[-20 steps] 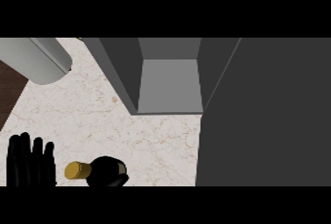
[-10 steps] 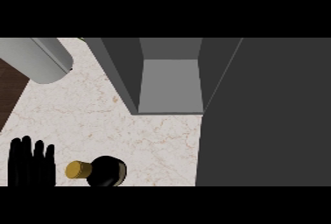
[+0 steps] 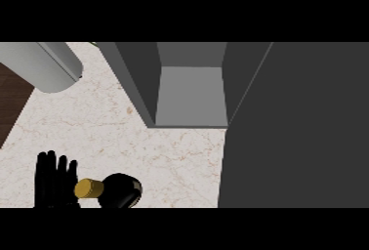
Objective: Pick up the wine, place it into the cabinet and close the cabinet
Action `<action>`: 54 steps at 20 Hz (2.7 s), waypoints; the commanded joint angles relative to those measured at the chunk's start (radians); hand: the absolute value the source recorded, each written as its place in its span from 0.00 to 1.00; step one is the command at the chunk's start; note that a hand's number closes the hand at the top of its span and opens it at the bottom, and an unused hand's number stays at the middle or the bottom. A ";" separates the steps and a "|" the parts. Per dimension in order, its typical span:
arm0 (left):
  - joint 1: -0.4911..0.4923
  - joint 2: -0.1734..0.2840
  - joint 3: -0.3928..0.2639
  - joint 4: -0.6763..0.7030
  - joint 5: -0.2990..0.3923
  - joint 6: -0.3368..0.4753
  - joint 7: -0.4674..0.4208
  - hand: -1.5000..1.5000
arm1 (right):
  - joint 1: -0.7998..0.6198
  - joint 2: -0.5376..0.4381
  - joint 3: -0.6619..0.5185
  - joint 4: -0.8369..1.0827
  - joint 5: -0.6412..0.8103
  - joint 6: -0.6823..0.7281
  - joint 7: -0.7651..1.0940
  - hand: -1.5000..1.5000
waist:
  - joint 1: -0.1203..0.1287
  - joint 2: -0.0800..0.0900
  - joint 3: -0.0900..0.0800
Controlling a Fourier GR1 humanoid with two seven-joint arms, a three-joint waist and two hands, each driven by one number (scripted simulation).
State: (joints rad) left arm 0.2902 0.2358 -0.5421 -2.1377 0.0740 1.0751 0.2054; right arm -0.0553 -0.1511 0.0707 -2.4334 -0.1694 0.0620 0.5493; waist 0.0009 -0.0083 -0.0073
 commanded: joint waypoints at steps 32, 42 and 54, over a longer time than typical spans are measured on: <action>0.079 -0.203 0.331 0.632 0.442 -0.710 -0.684 0.00 | 0.033 0.019 -0.018 -0.197 -0.070 0.024 0.120 0.00 | -0.005 0.006 0.007; 0.011 -0.224 0.372 0.790 0.532 -0.862 -0.811 1.00 | -0.123 0.010 -0.062 -0.127 -0.087 -0.017 0.214 0.00 | 0.000 0.007 0.006; -0.108 -0.037 0.342 0.855 0.384 -0.959 -0.791 1.00 | -0.005 0.042 -0.048 -0.119 -0.080 0.053 0.101 0.00 | -0.014 0.007 0.008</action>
State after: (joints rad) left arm 0.2073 0.0933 -0.2101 -1.3310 0.4881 0.2075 -0.5867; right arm -0.1168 -0.1167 0.0348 -2.4670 -0.1595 0.0944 0.6599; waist -0.0083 -0.0034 0.0018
